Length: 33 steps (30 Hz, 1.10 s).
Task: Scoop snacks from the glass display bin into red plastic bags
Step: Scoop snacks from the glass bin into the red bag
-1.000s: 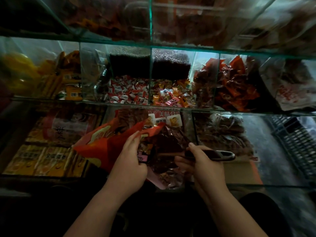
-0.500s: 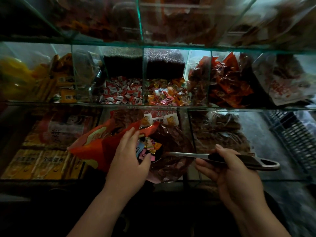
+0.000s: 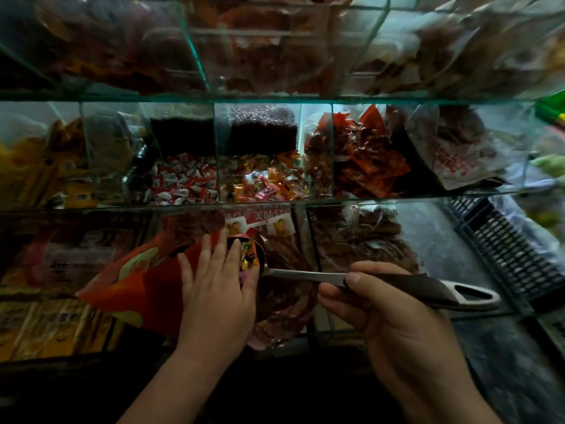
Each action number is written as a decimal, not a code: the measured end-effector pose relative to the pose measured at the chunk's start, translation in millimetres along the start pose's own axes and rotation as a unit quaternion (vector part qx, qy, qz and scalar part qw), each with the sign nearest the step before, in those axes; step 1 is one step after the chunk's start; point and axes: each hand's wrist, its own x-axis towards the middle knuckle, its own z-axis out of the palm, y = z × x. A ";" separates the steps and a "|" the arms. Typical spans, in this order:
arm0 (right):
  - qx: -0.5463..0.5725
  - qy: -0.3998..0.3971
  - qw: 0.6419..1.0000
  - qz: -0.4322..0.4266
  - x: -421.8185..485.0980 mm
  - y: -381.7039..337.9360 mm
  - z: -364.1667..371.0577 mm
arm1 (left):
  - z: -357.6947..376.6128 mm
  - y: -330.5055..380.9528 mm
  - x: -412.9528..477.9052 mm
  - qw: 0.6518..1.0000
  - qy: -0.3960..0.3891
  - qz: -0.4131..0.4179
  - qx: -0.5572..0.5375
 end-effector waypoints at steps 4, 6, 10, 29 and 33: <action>0.017 0.004 1.000 -0.017 -6.4 -13.0 1.9 | -7.1 7.8 2.8 0.998 0.023 0.031 -0.044; 0.022 0.000 0.999 -0.026 -6.7 -19.3 1.9 | -10.1 12.3 7.4 0.997 0.032 0.048 -0.057; 0.032 0.022 0.998 -0.048 1.3 -25.9 6.3 | -17.8 23.2 28.6 0.993 0.051 0.080 -0.073; -0.253 0.082 0.915 -0.303 160.6 -13.9 71.4 | -7.6 12.8 155.7 0.961 0.028 0.048 -0.271; -0.490 -0.074 0.738 -0.458 168.3 -12.1 56.8 | -14.2 9.8 154.1 0.958 0.022 0.043 -0.282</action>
